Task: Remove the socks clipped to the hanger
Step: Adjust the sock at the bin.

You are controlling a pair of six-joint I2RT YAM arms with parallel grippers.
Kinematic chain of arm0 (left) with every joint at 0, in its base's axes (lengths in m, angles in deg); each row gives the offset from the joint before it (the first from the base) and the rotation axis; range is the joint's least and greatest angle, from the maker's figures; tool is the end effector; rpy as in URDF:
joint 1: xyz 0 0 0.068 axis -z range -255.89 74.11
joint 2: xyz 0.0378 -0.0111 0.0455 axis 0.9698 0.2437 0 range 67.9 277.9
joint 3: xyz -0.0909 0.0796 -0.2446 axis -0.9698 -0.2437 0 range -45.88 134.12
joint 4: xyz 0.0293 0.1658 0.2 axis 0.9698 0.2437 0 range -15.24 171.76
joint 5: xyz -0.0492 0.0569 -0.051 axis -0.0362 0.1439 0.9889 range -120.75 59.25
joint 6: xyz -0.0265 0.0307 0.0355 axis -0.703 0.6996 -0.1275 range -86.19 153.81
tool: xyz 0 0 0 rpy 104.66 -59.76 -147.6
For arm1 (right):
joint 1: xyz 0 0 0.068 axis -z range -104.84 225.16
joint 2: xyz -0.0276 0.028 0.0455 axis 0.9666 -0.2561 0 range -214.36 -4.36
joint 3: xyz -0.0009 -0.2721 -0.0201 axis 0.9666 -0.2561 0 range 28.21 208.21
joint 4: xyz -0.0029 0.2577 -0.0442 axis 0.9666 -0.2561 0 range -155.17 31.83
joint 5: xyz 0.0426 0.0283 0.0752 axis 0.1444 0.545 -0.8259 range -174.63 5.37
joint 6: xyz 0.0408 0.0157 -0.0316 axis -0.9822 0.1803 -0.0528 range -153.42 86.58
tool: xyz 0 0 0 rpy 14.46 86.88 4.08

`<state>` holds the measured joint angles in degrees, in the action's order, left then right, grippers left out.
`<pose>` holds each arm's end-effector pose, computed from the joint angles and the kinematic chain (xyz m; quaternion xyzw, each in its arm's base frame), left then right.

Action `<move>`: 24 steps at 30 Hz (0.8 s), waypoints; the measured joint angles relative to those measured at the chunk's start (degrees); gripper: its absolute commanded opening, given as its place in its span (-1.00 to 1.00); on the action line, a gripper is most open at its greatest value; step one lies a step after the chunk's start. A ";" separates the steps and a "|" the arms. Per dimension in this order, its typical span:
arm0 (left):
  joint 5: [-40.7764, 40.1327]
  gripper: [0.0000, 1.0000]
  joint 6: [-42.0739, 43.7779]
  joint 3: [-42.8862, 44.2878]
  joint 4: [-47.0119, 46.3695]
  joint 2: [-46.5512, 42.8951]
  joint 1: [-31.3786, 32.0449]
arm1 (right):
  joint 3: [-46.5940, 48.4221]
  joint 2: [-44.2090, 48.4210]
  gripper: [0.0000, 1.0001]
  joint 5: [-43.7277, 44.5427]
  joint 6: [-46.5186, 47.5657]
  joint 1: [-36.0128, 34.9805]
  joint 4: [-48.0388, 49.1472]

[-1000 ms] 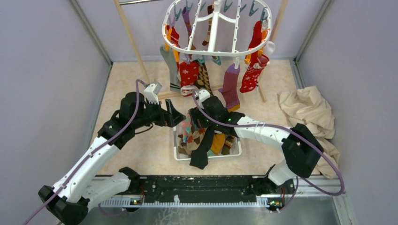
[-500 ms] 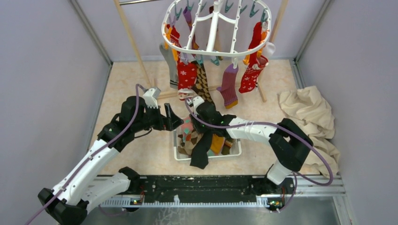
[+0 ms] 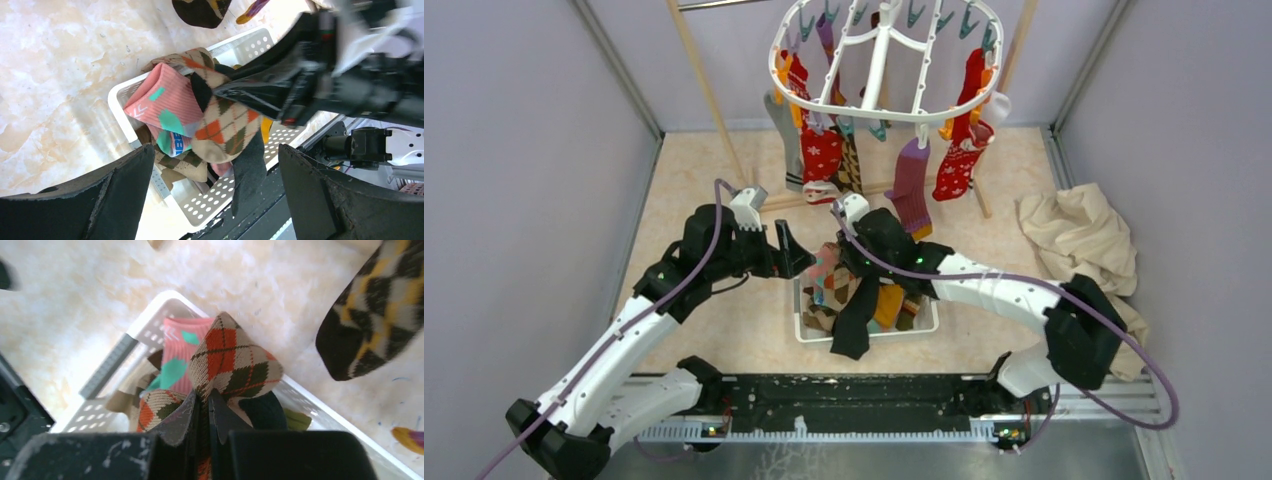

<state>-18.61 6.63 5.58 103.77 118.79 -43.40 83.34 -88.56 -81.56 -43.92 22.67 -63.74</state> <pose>0.1592 -0.1101 0.3289 0.0937 0.8509 -0.3319 0.3962 0.2005 0.2580 0.2473 -0.3056 0.8309 0.2224 0.4083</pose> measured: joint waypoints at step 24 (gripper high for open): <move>0.13 0.97 0.00 -0.74 -2.25 1.84 0.00 | -9.29 26.18 -0.93 -4.46 -1.64 -0.04 -8.92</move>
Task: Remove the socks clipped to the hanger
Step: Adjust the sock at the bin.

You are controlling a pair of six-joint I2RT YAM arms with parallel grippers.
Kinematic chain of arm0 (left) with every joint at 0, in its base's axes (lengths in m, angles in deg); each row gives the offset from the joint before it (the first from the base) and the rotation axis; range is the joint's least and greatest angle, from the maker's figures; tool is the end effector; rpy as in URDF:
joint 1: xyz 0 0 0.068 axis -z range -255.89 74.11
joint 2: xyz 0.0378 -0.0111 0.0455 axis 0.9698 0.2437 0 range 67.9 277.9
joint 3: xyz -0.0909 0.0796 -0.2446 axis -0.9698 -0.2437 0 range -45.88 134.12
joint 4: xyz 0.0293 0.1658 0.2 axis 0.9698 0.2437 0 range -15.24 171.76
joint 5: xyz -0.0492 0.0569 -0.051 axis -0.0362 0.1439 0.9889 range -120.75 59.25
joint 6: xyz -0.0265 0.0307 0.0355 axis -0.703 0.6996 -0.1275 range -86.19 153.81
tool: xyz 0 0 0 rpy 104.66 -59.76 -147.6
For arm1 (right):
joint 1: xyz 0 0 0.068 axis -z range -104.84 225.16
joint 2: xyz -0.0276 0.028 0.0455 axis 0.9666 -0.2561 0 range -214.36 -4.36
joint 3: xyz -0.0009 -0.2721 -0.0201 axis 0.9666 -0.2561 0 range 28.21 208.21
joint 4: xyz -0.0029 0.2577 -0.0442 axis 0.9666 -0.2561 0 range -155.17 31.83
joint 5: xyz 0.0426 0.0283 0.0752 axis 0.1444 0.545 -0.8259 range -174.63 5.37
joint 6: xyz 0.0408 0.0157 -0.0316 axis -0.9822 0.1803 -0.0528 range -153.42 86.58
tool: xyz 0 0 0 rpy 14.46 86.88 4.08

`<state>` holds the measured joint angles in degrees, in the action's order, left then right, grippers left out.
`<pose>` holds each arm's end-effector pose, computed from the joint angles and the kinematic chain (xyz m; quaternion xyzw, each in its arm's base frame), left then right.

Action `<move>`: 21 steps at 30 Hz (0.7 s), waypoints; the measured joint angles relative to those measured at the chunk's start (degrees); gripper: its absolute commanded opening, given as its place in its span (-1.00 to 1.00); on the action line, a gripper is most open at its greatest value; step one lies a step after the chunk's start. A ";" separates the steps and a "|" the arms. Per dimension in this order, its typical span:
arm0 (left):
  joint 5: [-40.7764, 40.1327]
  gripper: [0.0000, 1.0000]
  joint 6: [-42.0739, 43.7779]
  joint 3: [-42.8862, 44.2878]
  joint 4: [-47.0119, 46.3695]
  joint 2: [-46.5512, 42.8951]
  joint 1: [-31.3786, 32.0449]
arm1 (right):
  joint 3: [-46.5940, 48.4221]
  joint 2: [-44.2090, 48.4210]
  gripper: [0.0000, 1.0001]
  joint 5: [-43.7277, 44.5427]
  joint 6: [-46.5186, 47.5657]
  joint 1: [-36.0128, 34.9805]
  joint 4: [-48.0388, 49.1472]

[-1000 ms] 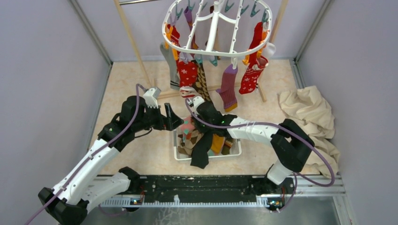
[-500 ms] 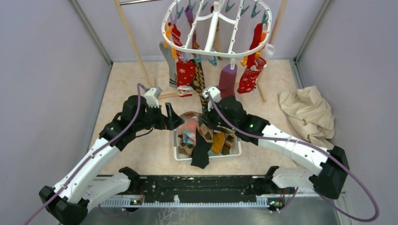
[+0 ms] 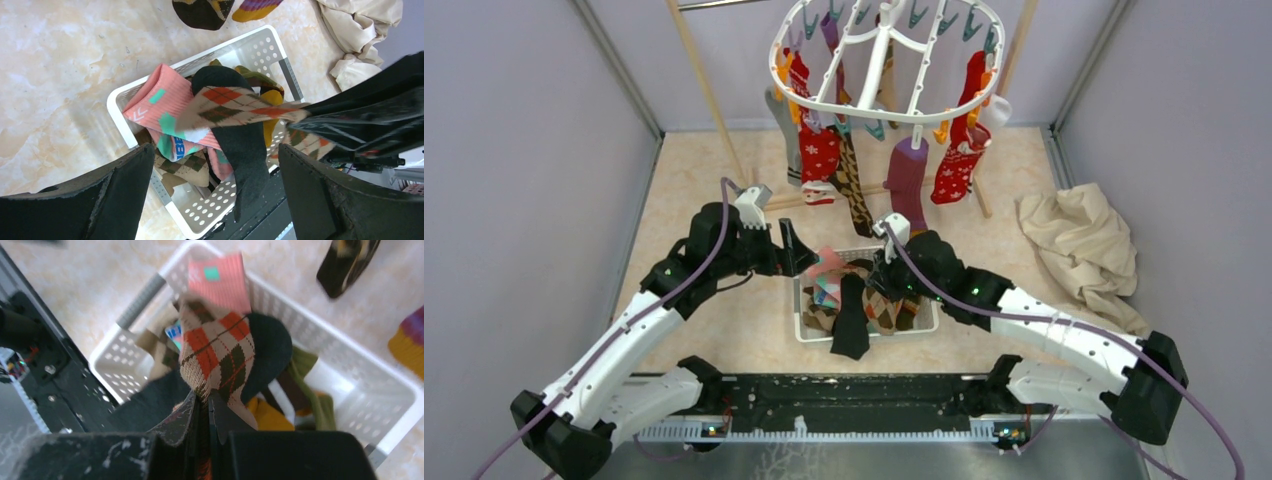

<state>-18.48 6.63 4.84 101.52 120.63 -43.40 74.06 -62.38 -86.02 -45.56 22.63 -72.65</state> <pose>0.1667 -0.1150 0.3226 0.0940 0.8523 -0.3317 0.3934 0.1394 0.1832 0.2953 -0.2998 0.7965 0.2896 0.4381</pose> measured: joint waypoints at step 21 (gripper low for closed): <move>0.24 0.97 0.02 -0.20 -0.20 0.09 0.00 | -12.85 -22.08 -0.94 0.24 -10.58 -0.13 26.95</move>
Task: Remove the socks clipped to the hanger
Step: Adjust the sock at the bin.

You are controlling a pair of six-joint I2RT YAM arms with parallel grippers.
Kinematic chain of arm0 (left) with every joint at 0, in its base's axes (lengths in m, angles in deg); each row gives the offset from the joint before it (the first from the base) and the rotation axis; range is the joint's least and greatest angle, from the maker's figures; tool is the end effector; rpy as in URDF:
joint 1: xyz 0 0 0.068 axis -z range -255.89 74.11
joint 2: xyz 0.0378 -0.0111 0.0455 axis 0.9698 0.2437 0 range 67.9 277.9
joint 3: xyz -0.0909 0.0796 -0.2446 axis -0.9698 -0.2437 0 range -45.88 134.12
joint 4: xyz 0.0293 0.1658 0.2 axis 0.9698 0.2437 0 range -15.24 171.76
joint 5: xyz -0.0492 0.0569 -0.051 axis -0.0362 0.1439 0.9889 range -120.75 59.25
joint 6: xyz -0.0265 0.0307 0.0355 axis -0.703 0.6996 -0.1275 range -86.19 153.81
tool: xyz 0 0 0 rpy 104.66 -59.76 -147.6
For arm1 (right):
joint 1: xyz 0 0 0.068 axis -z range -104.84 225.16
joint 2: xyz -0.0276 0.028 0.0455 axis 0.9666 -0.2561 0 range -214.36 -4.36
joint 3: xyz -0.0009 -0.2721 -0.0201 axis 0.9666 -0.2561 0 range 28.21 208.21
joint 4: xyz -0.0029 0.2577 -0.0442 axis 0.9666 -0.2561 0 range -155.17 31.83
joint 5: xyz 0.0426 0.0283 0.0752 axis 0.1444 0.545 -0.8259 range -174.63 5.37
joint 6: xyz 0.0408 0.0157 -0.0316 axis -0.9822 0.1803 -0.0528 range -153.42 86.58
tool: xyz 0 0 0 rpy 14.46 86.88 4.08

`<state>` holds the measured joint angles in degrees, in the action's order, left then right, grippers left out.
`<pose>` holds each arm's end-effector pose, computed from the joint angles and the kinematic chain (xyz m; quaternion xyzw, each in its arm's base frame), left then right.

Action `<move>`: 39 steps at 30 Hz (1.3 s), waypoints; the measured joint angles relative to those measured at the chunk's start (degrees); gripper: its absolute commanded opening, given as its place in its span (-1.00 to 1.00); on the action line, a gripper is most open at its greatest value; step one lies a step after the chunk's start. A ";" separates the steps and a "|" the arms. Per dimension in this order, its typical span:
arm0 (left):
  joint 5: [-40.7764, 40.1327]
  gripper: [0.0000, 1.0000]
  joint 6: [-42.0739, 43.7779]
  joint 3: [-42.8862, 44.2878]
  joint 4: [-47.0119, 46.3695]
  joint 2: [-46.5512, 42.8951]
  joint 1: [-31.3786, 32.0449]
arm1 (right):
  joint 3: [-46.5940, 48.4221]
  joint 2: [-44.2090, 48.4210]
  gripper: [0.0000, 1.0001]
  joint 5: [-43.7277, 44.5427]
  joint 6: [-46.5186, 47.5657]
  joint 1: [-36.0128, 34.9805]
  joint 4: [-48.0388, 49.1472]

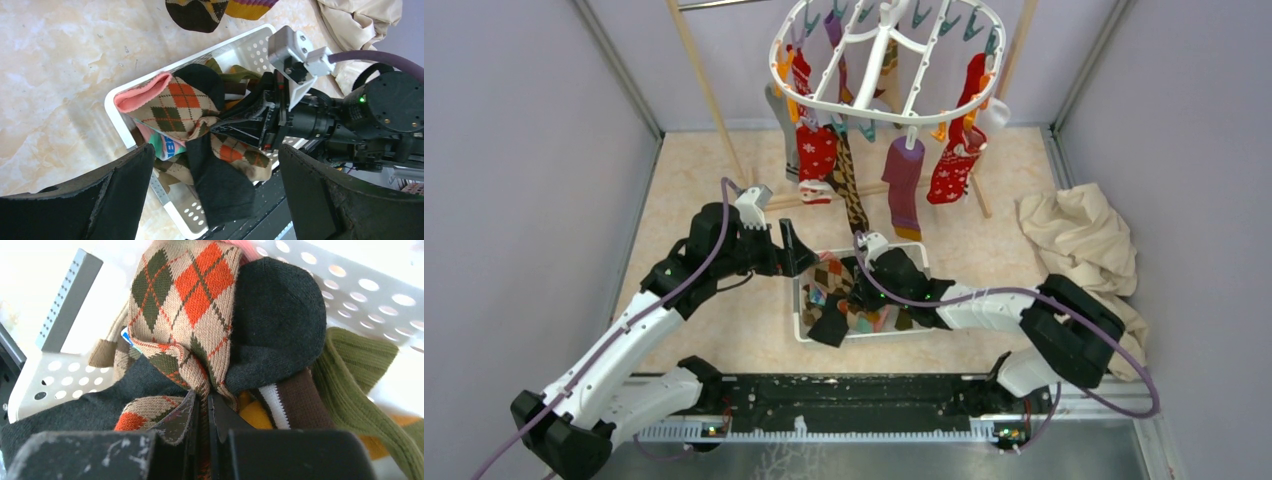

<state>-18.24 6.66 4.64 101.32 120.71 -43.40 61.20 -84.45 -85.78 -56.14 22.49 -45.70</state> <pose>0.1670 -0.1153 0.3215 0.0953 0.8524 -0.3328 0.3920 0.1665 0.2194 0.1726 -0.2333 0.8542 0.2911 0.3622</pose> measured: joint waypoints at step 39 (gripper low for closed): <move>0.22 0.97 -0.09 -0.85 0.00 -1.22 0.00 | 6.12 20.92 0.19 8.68 2.99 -0.20 -23.74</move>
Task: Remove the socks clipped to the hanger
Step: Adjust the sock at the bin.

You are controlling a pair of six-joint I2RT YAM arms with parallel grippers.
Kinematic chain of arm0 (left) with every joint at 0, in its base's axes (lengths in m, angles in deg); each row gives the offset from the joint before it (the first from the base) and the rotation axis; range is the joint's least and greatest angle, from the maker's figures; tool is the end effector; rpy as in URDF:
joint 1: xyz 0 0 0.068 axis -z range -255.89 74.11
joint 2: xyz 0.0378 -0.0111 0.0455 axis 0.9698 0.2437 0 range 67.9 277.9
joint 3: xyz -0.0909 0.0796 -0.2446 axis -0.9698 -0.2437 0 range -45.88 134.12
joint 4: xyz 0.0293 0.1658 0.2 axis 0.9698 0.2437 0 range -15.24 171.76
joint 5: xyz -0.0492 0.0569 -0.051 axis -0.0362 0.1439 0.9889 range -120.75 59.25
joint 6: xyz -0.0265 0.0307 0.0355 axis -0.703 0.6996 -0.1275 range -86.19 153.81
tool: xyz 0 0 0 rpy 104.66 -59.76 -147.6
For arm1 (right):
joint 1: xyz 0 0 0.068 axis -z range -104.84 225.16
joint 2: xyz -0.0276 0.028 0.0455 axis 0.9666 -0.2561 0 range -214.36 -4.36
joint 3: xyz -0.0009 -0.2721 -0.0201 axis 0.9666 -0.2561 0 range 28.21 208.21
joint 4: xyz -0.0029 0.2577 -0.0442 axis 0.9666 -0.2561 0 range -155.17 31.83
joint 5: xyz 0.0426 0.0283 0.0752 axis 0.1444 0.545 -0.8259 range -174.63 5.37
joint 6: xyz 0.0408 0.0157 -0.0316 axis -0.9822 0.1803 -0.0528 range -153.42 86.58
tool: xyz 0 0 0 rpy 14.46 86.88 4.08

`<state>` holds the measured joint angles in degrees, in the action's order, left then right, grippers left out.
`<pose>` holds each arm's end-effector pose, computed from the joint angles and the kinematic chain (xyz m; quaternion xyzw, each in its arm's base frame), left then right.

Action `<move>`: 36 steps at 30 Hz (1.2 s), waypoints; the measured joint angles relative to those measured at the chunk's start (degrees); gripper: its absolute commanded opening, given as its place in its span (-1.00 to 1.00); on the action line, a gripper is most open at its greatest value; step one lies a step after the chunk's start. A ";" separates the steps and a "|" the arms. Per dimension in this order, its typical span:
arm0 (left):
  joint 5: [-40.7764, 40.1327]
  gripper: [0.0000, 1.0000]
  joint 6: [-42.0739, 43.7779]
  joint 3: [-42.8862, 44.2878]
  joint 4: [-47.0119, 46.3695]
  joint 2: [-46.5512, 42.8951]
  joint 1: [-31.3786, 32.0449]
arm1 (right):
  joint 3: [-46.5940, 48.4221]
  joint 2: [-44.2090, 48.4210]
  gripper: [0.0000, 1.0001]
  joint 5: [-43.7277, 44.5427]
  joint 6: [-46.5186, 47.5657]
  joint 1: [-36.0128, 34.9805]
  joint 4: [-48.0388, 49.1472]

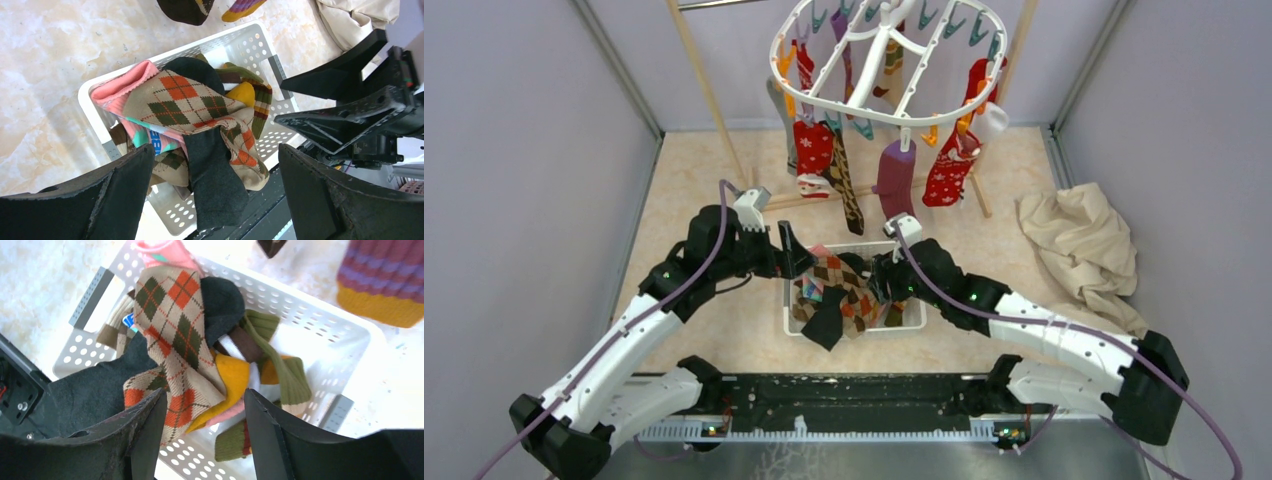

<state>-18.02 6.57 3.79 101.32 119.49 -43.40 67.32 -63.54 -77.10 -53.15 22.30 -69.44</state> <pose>0.1632 -0.1131 0.3203 0.0958 0.8506 -0.3357 0.3933 0.1419 0.1795 0.2556 -0.2172 0.8430 0.2432 0.4278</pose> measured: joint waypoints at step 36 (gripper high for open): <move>4.81 0.97 -2.19 -1.42 -3.08 5.73 0.92 | -5.05 -0.72 0.11 -0.76 -1.73 0.76 -0.52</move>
<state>-13.21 4.38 2.37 98.24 125.22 -42.48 62.27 -64.26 -77.87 -54.88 23.06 -69.97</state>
